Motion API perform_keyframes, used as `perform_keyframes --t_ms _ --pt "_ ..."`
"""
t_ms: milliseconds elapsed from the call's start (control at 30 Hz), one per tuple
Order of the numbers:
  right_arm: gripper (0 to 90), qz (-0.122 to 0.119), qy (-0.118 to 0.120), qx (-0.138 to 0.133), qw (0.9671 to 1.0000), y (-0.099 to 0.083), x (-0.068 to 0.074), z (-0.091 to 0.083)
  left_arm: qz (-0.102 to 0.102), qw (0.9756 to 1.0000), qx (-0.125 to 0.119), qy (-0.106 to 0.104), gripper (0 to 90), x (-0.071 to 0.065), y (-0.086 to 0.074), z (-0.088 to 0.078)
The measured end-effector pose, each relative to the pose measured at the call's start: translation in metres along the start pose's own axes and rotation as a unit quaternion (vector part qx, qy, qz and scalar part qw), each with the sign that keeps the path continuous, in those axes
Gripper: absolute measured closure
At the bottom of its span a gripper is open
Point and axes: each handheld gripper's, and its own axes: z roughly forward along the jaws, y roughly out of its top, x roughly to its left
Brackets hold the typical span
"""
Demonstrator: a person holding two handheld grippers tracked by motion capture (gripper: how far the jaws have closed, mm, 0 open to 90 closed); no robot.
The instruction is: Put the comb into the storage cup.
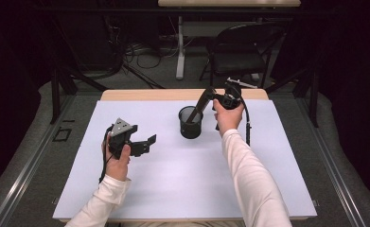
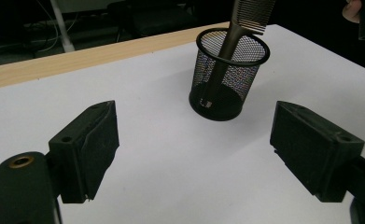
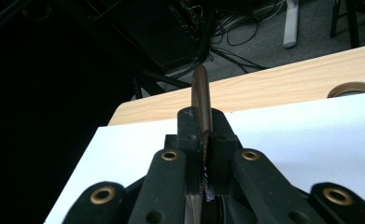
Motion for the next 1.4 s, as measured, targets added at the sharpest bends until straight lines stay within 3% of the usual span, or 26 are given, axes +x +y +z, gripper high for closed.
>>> perform_keyframes --t_ms 667,1400 --pt "86.6 0.024 0.007 -0.002 0.9997 -0.001 -0.010 -0.002 0.000 1.0000 0.001 0.000 15.7 0.000 0.000 0.000" --pt "83.1 0.024 0.010 -0.004 0.9996 -0.001 -0.013 -0.002 0.001 1.0000 0.001 0.000 15.7 0.000 0.000 0.001"
